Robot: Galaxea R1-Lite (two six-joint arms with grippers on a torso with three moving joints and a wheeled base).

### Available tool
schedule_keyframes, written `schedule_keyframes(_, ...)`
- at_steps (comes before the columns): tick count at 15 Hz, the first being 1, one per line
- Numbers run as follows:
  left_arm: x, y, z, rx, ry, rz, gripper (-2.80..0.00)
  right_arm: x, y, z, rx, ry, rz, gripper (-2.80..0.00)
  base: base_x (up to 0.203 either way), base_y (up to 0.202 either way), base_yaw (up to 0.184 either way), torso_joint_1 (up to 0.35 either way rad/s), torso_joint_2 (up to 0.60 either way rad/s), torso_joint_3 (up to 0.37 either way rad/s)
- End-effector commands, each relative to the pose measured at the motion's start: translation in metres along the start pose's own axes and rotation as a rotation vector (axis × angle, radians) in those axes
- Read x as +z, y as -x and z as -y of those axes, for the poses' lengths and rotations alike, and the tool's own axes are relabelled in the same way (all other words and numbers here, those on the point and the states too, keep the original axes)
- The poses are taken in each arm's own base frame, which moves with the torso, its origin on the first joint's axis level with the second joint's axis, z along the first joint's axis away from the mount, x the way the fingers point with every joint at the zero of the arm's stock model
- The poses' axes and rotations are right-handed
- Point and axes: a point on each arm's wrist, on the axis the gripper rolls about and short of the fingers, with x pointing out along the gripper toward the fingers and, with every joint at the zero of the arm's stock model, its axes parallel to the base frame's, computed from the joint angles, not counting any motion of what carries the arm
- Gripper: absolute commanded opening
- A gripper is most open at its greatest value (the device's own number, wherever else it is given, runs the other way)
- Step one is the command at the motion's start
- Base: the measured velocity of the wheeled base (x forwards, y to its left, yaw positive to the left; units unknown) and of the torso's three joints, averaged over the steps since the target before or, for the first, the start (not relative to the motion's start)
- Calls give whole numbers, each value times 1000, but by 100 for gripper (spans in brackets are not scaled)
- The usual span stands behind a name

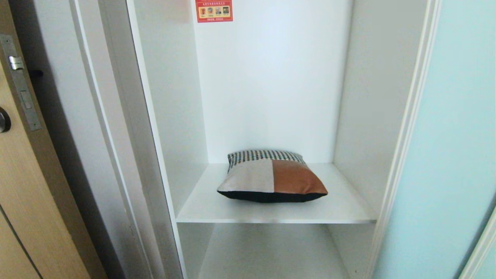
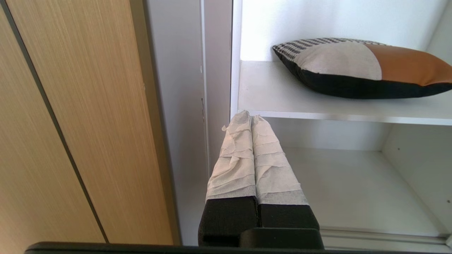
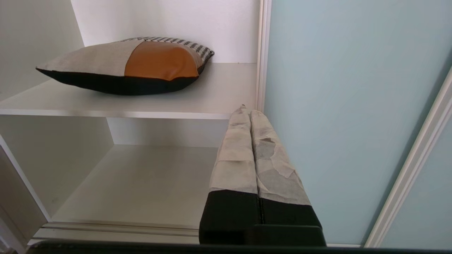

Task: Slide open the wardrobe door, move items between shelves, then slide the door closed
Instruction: Close the door

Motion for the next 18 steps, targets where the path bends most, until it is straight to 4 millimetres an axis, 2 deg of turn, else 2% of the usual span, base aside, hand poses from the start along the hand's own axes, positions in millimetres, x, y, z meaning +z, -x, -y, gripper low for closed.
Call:
schedule_keyframes(1, 0, 0, 0, 0, 0, -2, -280, 0, 0, 0, -1, 0, -1, -280, 0, 0, 0, 0, 0, 0)
schedule_keyframes(9, 0, 0, 0, 0, 0, -2, -280, 0, 0, 0, -1, 0, -1, -280, 0, -12, 0, 0, 1, 0)
schedule_keyframes(18, 0, 0, 0, 0, 0, -2, -280, 0, 0, 0, -1, 0, -1, -280, 0, -191, 1, 3, 2, 1)
